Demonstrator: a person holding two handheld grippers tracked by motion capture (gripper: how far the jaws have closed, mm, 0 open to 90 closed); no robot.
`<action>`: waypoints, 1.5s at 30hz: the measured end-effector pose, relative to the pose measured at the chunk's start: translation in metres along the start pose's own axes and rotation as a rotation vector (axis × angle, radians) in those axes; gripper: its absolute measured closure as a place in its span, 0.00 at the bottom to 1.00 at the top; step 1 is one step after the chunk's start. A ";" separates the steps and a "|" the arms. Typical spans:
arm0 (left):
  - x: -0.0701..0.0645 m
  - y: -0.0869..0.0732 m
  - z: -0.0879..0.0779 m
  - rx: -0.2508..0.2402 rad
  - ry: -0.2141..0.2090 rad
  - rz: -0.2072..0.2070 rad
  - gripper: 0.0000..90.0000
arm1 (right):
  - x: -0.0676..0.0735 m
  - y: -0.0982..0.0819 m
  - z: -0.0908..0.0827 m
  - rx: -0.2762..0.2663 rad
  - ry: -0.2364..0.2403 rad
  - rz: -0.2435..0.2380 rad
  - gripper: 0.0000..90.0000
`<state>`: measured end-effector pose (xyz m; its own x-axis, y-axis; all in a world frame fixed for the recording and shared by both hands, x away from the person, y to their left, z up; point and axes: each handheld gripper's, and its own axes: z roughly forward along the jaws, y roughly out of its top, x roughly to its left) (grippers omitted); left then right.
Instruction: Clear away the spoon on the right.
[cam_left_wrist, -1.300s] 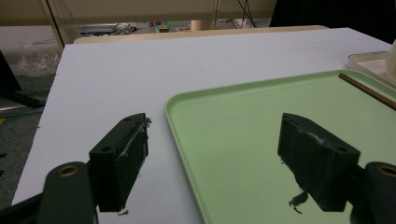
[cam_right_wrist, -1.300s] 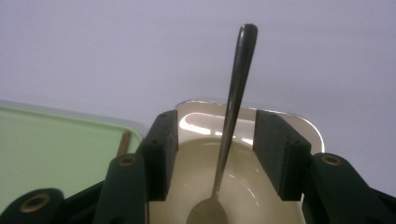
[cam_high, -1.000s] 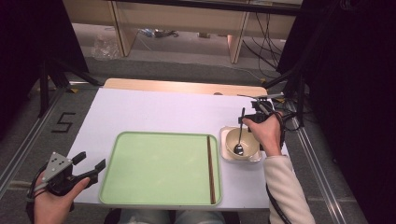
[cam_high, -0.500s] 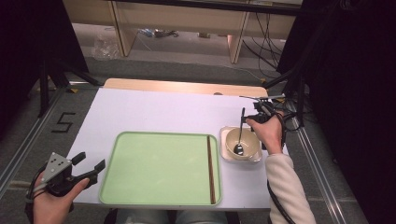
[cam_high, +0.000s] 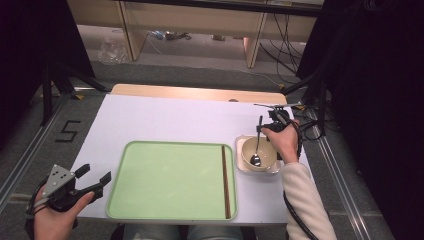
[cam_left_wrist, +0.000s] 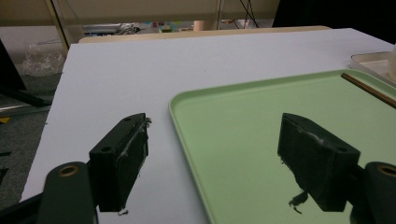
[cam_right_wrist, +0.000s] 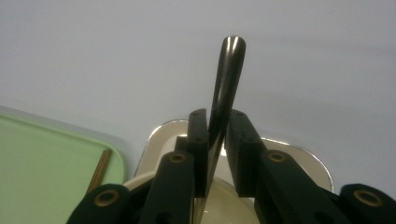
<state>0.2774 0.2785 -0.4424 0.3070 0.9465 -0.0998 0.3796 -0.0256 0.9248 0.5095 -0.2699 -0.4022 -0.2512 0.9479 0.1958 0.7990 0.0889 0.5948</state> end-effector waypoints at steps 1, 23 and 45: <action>0.000 0.000 0.000 0.000 0.001 -0.002 0.27 | -0.001 0.000 0.001 -0.003 0.008 -0.017 0.93; 0.000 0.000 -0.002 -0.004 0.006 -0.005 0.27 | 0.009 0.006 -0.014 -0.017 -0.016 -0.002 1.00; 0.000 0.000 -0.002 -0.004 0.007 -0.005 0.27 | 0.025 0.016 -0.045 -0.103 0.016 -0.015 1.00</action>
<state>0.2753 0.2796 -0.4419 0.2987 0.9489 -0.1018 0.3777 -0.0196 0.9257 0.4914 -0.2589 -0.3532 -0.2722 0.9416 0.1983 0.7346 0.0702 0.6749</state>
